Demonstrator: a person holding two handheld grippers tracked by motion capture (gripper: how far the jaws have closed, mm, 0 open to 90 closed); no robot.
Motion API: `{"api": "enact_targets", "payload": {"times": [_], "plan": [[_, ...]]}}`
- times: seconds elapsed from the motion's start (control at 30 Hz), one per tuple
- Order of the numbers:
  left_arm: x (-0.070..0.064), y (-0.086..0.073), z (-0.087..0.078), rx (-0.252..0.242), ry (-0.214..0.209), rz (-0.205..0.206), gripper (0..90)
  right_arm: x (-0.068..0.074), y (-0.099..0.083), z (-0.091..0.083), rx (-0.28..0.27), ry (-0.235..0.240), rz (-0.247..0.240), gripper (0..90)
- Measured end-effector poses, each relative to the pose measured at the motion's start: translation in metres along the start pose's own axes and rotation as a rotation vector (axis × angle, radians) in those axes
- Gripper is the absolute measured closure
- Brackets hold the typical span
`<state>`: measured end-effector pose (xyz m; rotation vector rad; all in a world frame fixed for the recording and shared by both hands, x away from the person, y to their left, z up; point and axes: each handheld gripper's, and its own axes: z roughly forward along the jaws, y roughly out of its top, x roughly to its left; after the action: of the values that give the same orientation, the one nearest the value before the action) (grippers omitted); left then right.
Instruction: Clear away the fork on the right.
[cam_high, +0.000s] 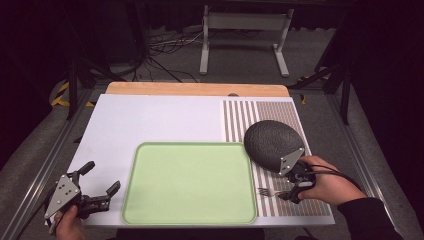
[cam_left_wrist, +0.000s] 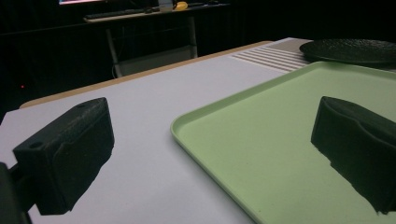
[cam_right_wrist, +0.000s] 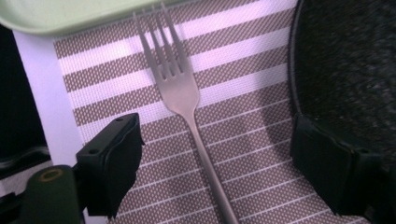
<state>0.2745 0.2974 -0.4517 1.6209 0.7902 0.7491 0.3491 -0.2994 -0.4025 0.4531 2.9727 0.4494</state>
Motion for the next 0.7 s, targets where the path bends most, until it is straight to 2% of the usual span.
{"api": "enact_targets", "payload": {"times": [0.2, 0.27, 0.43, 0.6, 0.7], "plan": [[-0.0001, 0.0000, 0.0001, 0.001, 0.000, 0.001, 0.0, 0.0016, 0.0002, 0.0050, 0.069, 0.040, 0.003, 19.1], [0.0000, -0.0001, 0.0000, 0.001, 0.000, -0.001, 0.0, 0.0017, 0.0000, 0.0068, 0.095, 0.051, -0.011, 19.2], [0.0000, 0.0000, 0.0002, 0.003, -0.001, 0.001, 0.0, 0.0014, 0.0008, 0.0065, 0.102, 0.052, -0.020, 19.6], [-0.0001, -0.0001, 0.0000, 0.001, -0.001, 0.000, 0.0, 0.0004, 0.0016, 0.0073, 0.106, 0.054, -0.036, 25.8], [0.0002, -0.0001, 0.0002, 0.005, -0.002, 0.000, 0.0, -0.0002, 0.0034, 0.0072, 0.120, 0.052, -0.101, 37.7]]}}
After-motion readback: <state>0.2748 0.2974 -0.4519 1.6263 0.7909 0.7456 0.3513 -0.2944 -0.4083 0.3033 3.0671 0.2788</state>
